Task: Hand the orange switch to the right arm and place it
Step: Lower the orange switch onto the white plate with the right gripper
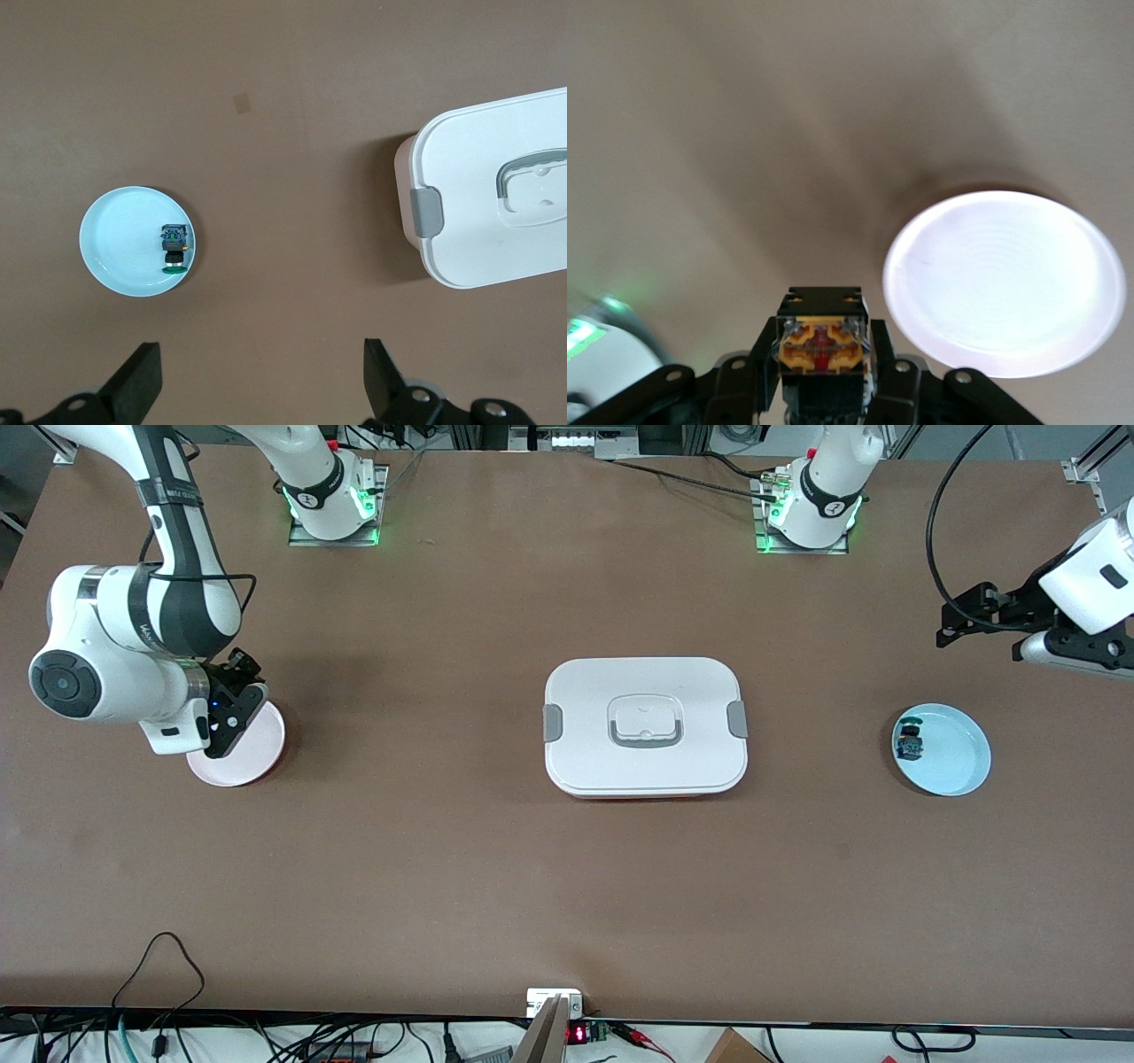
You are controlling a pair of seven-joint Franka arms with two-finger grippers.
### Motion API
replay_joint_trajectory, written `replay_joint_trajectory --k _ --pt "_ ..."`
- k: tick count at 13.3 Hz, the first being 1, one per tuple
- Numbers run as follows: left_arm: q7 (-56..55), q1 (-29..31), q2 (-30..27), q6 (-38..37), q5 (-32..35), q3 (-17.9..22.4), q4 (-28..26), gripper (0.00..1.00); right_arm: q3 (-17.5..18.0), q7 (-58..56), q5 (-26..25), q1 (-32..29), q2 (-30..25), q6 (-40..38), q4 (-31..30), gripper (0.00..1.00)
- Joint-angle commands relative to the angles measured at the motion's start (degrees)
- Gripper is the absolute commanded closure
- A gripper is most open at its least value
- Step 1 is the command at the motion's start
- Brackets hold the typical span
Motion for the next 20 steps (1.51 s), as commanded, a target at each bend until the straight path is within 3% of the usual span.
replay_joint_trajectory --k 1,6,12,16,20 --pt "-1.1 -0.1 -0.9 -0.3 1.3 0.2 -0.3 0.00 0.5 -6.0 -4.2 -2.2 -2.1 7.0 -4.4 0.95" --pt "-0.3 4.0 -0.8 -1.2 1.4 0.3 0.1 0.00 0.6 -20.7 -7.6 -6.6 -1.8 25.4 -12.1 0.93" --pt "-0.4 3.6 2.2 -1.1 1.6 0.1 2.5 0.00 0.6 -25.1 -7.8 -7.2 -0.3 33.1 -15.4 0.93" --pt "-1.1 1.9 3.6 0.4 11.2 -2.4 2.6 0.00 0.6 -30.9 -7.8 -10.0 2.5 38.5 -16.0 0.93" --pt "-1.2 3.5 3.9 0.4 9.3 -2.1 2.5 0.00 0.7 -36.8 -7.8 -10.6 4.6 41.5 -16.2 0.93"
